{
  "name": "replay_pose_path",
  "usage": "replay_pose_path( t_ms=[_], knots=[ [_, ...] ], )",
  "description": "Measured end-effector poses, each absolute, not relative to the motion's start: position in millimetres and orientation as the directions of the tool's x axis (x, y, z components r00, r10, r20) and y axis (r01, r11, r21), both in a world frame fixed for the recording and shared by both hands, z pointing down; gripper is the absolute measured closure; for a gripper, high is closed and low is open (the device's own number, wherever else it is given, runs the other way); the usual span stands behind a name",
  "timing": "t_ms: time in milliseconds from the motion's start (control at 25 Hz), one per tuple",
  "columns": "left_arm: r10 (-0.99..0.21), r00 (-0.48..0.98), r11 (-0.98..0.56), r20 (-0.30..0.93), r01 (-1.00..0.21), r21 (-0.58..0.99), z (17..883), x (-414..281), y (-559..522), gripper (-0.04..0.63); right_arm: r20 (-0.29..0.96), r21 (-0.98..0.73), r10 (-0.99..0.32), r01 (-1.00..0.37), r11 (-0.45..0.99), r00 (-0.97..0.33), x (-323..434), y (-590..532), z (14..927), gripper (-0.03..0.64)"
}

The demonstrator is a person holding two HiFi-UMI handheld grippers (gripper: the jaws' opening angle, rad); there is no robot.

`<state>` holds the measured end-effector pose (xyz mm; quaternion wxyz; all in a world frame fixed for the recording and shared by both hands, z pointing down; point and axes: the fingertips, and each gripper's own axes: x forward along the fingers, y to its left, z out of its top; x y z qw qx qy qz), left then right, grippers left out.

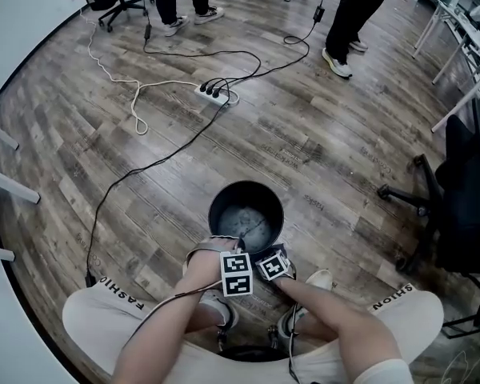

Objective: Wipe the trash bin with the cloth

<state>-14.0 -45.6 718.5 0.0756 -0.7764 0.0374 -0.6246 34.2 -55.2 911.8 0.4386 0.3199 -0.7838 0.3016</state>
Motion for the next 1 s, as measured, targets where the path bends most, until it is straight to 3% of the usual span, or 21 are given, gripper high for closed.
replay_pose_path(
  t_ms=[280,680,840,1000],
  knots=[
    [-0.127,0.189,-0.992,0.974,-0.02,-0.125,721.5,-10.5,-43.4,0.505,0.884,-0.343,-0.119,-0.801,0.49,-0.452,29.3,-32.6,847.9,0.545],
    [-0.144,0.167,-0.977,0.975,-0.179,-0.113,719.9,-8.2,-43.6,0.497,0.83,-0.402,-0.078,-0.69,0.602,-0.552,37.3,-15.9,694.8,0.545],
    [-0.175,0.169,-0.942,0.97,-0.316,-0.115,719.0,7.3,-52.7,0.499,0.826,-0.337,-0.097,-0.625,0.704,-0.555,51.3,-20.0,661.6,0.545],
    [-0.205,0.297,-0.894,0.932,-0.445,-0.055,702.9,28.8,-63.4,0.513,0.829,-0.267,-0.122,-0.577,0.772,-0.546,61.9,-26.0,661.0,0.545]
  ],
)
